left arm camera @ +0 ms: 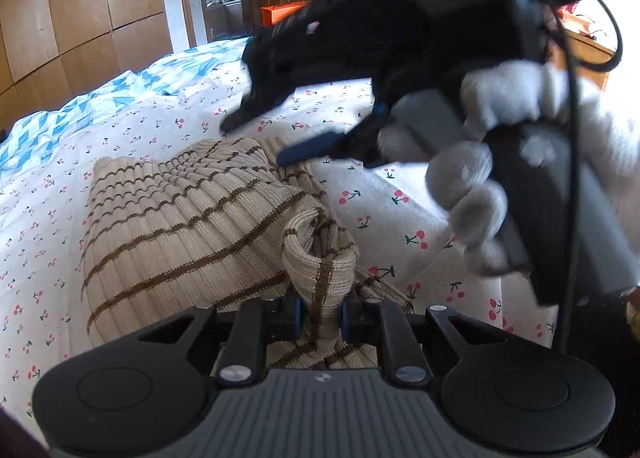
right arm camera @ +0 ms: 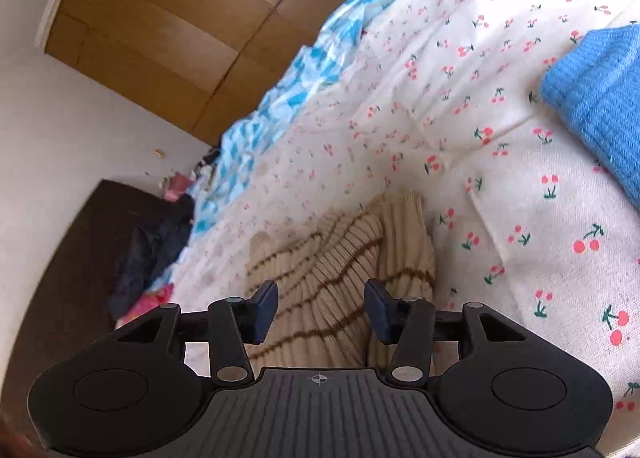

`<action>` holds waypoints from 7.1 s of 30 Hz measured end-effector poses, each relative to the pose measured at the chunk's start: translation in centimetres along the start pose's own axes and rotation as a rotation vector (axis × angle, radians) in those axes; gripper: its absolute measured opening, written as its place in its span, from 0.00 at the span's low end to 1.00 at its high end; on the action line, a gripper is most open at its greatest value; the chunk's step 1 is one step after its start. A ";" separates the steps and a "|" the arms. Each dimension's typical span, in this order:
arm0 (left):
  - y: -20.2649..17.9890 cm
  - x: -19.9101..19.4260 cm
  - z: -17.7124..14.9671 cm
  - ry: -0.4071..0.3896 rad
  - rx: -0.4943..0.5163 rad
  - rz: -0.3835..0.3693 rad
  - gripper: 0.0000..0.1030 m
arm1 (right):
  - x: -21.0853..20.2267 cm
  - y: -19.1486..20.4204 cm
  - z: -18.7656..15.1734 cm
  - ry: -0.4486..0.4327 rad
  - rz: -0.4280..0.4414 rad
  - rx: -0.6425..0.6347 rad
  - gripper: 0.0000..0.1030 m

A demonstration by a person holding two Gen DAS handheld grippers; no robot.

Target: Fold small clothes

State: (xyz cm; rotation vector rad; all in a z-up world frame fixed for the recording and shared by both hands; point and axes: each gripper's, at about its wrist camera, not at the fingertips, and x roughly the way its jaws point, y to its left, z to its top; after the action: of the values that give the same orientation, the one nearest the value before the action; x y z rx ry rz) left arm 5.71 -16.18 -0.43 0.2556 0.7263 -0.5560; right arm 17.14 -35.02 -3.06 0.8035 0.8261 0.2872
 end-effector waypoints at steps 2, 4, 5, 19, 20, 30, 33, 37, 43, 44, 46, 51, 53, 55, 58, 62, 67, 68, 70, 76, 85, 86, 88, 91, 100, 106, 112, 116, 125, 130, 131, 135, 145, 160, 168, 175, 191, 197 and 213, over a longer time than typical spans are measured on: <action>0.2 0.0 0.0 -0.001 -0.004 -0.008 0.21 | 0.8 -0.8 0.0 0.023 -0.004 0.022 0.47; 0.3 0.0 0.0 -0.001 -0.005 -0.016 0.21 | 0.7 -1.5 -0.1 0.031 0.022 0.054 0.47; 0.4 0.1 0.1 -0.001 -0.001 -0.015 0.21 | 0.6 -1.6 -0.1 0.029 0.034 0.062 0.47; 0.0 -0.6 0.4 -0.039 0.030 -0.019 0.21 | -2.5 -1.1 -0.1 -0.054 0.132 0.050 0.17; -0.2 -0.8 0.4 -0.048 0.040 -0.026 0.21 | -2.7 -1.2 -0.2 -0.056 0.116 0.043 0.17; -1.2 0.8 -0.1 0.002 0.072 -0.061 0.21 | -1.3 -3.3 -0.4 -0.009 -0.016 0.070 0.16; -1.4 0.8 0.0 0.009 0.089 -0.056 0.21 | -1.3 -3.4 -0.5 -0.010 -0.011 0.078 0.20; -1.4 0.9 0.0 0.013 0.078 -0.056 0.21 | -2.4 -1.9 -1.2 -0.061 -0.054 0.015 0.21; -0.5 -1.0 0.0 0.000 0.067 -0.096 0.21 | -6.1 1.5 -4.9 -0.190 -0.135 -0.159 0.21; -0.2 -1.4 -0.1 -0.005 0.050 -0.107 0.21 | -6.7 1.9 -5.5 -0.202 -0.115 -0.168 0.21; 0.6 -2.3 -0.3 -0.010 0.009 -0.135 0.21 | -8.0 2.4 -6.5 -0.221 -0.061 -0.181 0.21; 2.2 -4.3 -0.6 -0.038 -0.040 -0.116 0.21 | -8.3 3.6 -8.2 -0.171 -0.009 -0.233 0.21; 3.0 -4.7 -0.7 -0.048 -0.054 -0.091 0.22 | -7.6 3.6 -8.6 -0.129 -0.091 -0.261 0.21; 3.9 -4.6 -0.8 -0.049 -0.069 -0.056 0.23 | -6.4 2.9 -9.0 -0.059 -0.213 -0.248 0.20; 5.5 -3.2 -0.9 -0.009 -0.123 -0.016 0.23 | -6.3 1.0 -9.6 -0.010 -0.240 -0.170 0.11; 7.3 -1.3 -1.8 0.049 -0.154 0.030 0.23 | -7.0 0.7 -10.0 -0.012 -0.252 -0.155 0.09; 7.4 -3.0 -1.7 0.013 -0.129 0.031 0.23 | -8.3 3.5 -9.2 -0.090 -0.263 -0.252 0.21; 7.5 -3.5 -1.6 -0.001 -0.126 0.030 0.23 | -8.6 4.0 -8.8 -0.112 -0.266 -0.262 0.21; 7.9 -4.1 -0.5 -0.033 -0.140 0.020 0.23 | -8.7 4.8 -7.4 -0.162 -0.247 -0.262 0.21; 9.7 -2.1 2.3 -0.082 -0.184 0.043 0.26 | -3.5 5.8 -4.0 -0.138 -0.209 -0.248 0.21; 9.9 1.1 1.6 -0.033 -0.193 0.030 0.31 | -0.7 1.8 -4.5 -0.159 -0.403 -0.290 0.01; 9.7 1.1 1.4 -0.032 -0.185 0.036 0.31 | -0.8 1.5 -4.5 -0.159 -0.397 -0.272 0.01; 9.5 1.0 1.3 -0.031 -0.187 0.038 0.31 | -0.9 1.1 -4.3 -0.156 -0.378 -0.246 0.01; 9.7 0.6 1.2 -0.026 -0.214 0.038 0.31 | -1.3 1.1 -4.3 -0.171 -0.350 -0.226 0.01; 9.3 -1.9 -0.2 -0.014 -0.229 0.087 0.33 | -3.7 4.8 -6.8 -0.231 -0.313 -0.350 0.16; 8.7 -0.8 -1.8 0.087 -0.224 0.094 0.34 | -3.1 3.6 -7.2 -0.161 -0.384 -0.338 0.24; 8.7 -1.9 -2.0 0.060 -0.256 0.082 0.35 | -6.7 5.3 -11.0 -0.232 -0.337 -0.361 0.25; 9.0 -2.0 -2.4 0.062 -0.288 0.072 0.36 | -5.6 5.3 -12.4 -0.148 -0.415 -0.403 0.25; 9.1 -2.2 -2.8 0.085 -0.305 0.063 0.41 | -6.1 5.9 -14.1 -0.174 -0.444 -0.403 0.25; 8.7 -2.5 -3.4 0.076 -0.298 0.056 0.41 | -5.6 6.0 -14.8 -0.140 -0.491 -0.424 0.27; 8.7 -2.5 -3.5 0.079 -0.303 0.054 0.42 | -5.5 6.2 -14.9 -0.142 -0.496 -0.429 0.27; 8.9 -2.9 -4.0 0.080 -0.313 0.044 0.42 | -6.0 6.8 -15.8 -0.160 -0.488 -0.447 0.27; 9.0 -3.1 -4.8 0.091 -0.326 0.020 0.46 | -5.7 7.2 -16.5 -0.153 -0.530 -0.484 0.28; 8.8 -3.2 -5.7 0.127 -0.346 0.011 0.47 | -6.4 7.8 -17.4 -0.157 -0.517 -0.483 0.29; 10.2 -5.9 -3.9 0.018 -0.373 0.022 0.47 | -8.2 8.7 -15.5 -0.225 -0.429 -0.438 0.29; 12.4 -4.3 -0.2 -0.004 -0.374 0.092 0.47 | -5.0 9.6 -8.2 -0.285 -0.423 -0.447 0.31; 12.6 -0.2 -0.5 0.112 -0.392 0.112 0.55 | -4.6 5.7 -6.9 -0.212 -0.450 -0.334 0.34; 11.0 -1.4 -2.4 0.136 -0.386 0.119 0.62 | -7.3 7.2 -13.1 -0.118 -0.426 -0.407 0.37; 8.3 -3.8 -5.6 0.169 -0.352 0.144 0.75 | -8.0 8.4 -18.8 -0.124 -0.486 -0.458 0.47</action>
State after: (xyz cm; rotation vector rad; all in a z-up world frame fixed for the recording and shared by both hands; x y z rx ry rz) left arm 4.97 -5.57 -1.63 0.0255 0.9475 -0.2640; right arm -1.60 -23.67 -0.23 0.1767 0.7730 -0.0109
